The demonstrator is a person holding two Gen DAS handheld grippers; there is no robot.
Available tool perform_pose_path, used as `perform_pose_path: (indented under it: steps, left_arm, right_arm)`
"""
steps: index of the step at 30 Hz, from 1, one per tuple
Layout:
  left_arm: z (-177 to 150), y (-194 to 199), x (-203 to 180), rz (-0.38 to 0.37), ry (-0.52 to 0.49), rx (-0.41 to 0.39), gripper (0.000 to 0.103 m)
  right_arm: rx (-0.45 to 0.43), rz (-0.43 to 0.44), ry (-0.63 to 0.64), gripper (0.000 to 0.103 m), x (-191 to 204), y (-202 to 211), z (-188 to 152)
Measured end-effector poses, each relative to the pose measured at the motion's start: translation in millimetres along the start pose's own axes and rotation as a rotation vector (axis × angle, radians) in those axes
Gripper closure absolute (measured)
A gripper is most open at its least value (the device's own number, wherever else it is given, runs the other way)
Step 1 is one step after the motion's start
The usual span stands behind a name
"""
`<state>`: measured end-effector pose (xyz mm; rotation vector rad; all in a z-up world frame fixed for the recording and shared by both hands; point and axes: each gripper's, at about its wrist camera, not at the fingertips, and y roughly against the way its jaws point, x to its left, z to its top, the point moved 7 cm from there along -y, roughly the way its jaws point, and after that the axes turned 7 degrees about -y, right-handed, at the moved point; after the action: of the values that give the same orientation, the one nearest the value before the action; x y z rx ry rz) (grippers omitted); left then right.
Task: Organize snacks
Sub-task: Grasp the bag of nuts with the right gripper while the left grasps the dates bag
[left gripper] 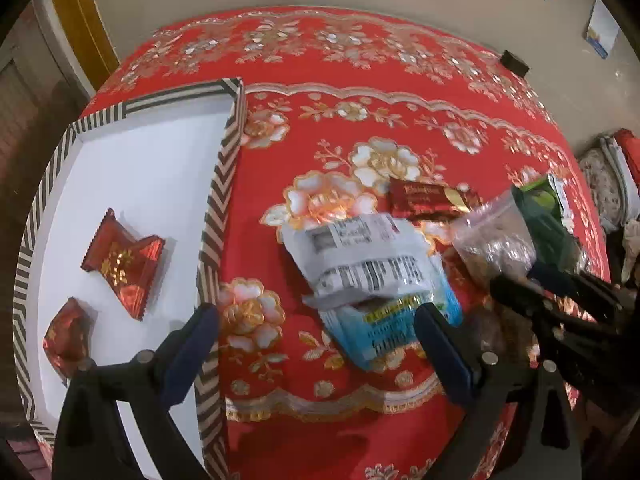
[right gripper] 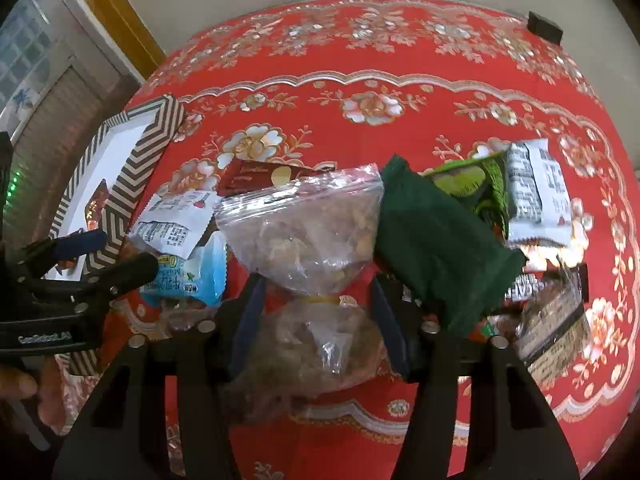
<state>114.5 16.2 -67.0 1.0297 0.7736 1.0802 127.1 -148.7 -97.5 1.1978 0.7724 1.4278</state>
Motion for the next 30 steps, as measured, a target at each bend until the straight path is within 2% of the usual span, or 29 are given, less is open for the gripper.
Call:
perform_pose_path:
  steps: [5, 11, 17, 24, 30]
  left_arm:
    - [-11.5, -6.2, -18.4, -0.092, -0.051, 0.022, 0.005]
    - [-31.3, 11.7, -47.4, -0.288, -0.122, 0.012, 0.005]
    - [-41.2, 18.5, -57.4, -0.321, -0.159, 0.007, 0.004]
    - [-31.2, 15.4, -88.5, -0.347, -0.154, 0.01, 0.004]
    - [-23.1, 5.6, -108.0, -0.29, -0.126, 0.03, 0.005]
  right_arm:
    - [-0.018, -0.01, 0.014, 0.074, -2.9, 2.6, -0.7]
    - [-0.012, 0.013, -0.034, 0.074, -19.1, 18.1, -20.6]
    - [-0.028, 0.005, -0.108, 0.074, -40.9, 32.7, -43.3]
    - [-0.045, -0.043, -0.139, 0.074, -60.6, 50.8, -61.1]
    - [-0.039, -0.035, -0.127, 0.074, -67.9, 70.5, -91.3]
